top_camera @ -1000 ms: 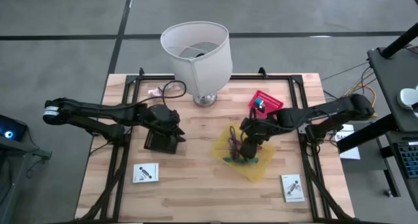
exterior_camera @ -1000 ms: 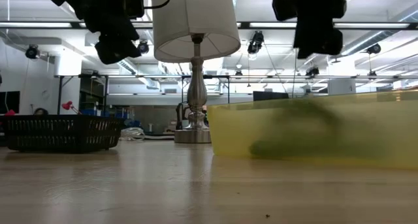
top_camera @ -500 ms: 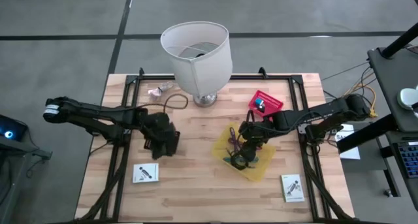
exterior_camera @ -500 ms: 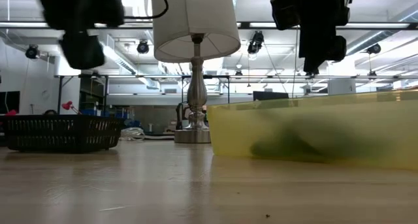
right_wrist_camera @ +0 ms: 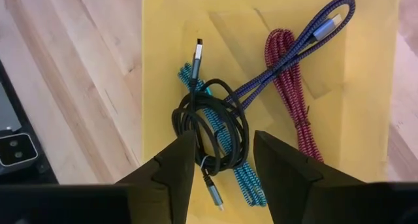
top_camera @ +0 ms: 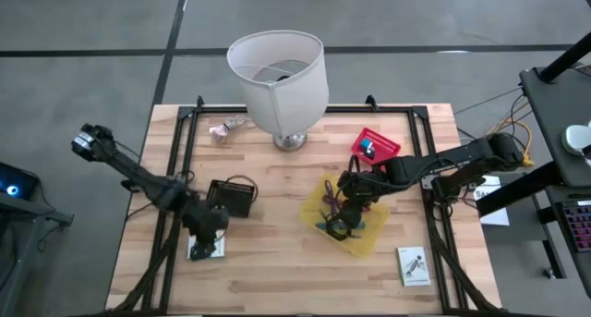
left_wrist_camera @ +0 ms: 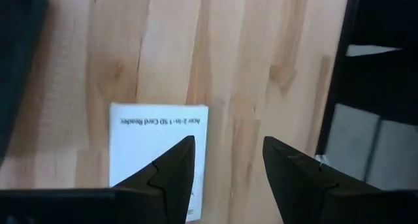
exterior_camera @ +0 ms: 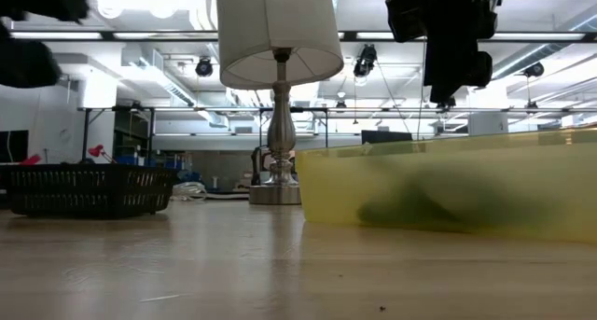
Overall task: Pick and place items into bin
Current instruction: Put the left white card reader box into the black bin, then put the white card reader box into the black bin
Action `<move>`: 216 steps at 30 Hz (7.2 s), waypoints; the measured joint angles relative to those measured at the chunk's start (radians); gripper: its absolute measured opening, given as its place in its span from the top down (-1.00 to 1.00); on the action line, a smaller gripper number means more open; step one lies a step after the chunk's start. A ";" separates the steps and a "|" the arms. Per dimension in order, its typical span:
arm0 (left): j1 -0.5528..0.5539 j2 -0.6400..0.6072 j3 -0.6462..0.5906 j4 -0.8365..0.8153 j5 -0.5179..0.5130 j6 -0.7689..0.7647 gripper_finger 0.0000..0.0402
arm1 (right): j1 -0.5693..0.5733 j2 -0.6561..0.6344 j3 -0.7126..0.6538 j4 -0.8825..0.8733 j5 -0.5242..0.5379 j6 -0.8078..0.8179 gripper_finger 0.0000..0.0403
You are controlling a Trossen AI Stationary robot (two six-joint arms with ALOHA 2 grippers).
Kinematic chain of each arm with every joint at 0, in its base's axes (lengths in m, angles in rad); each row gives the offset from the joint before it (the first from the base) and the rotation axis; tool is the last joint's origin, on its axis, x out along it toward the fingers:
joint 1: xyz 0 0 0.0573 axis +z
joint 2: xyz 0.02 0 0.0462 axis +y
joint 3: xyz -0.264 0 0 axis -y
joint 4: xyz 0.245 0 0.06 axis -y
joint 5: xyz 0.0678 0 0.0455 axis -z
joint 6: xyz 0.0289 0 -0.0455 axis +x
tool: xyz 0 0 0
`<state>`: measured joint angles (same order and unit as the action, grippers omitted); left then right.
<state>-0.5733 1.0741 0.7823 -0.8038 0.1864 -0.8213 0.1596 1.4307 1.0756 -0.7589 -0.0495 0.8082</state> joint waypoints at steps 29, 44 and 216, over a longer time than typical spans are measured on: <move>-0.379 0.384 -0.001 0.035 -0.119 -0.195 0.18 | 0.000 -0.001 0.000 0.001 0.061 -0.008 0.34; -0.379 0.441 -0.017 0.070 -0.115 -0.193 0.18 | 0.000 -0.001 -0.001 0.001 0.067 -0.023 0.37; 0.319 -0.133 0.174 -0.321 -0.428 0.383 0.49 | 0.890 -0.002 -0.020 -0.403 -0.020 1.324 0.50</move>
<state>-0.2546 0.9416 0.9562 -1.1248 -0.2413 -0.4385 1.0500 1.4292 1.0552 -1.1617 -0.0693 2.1319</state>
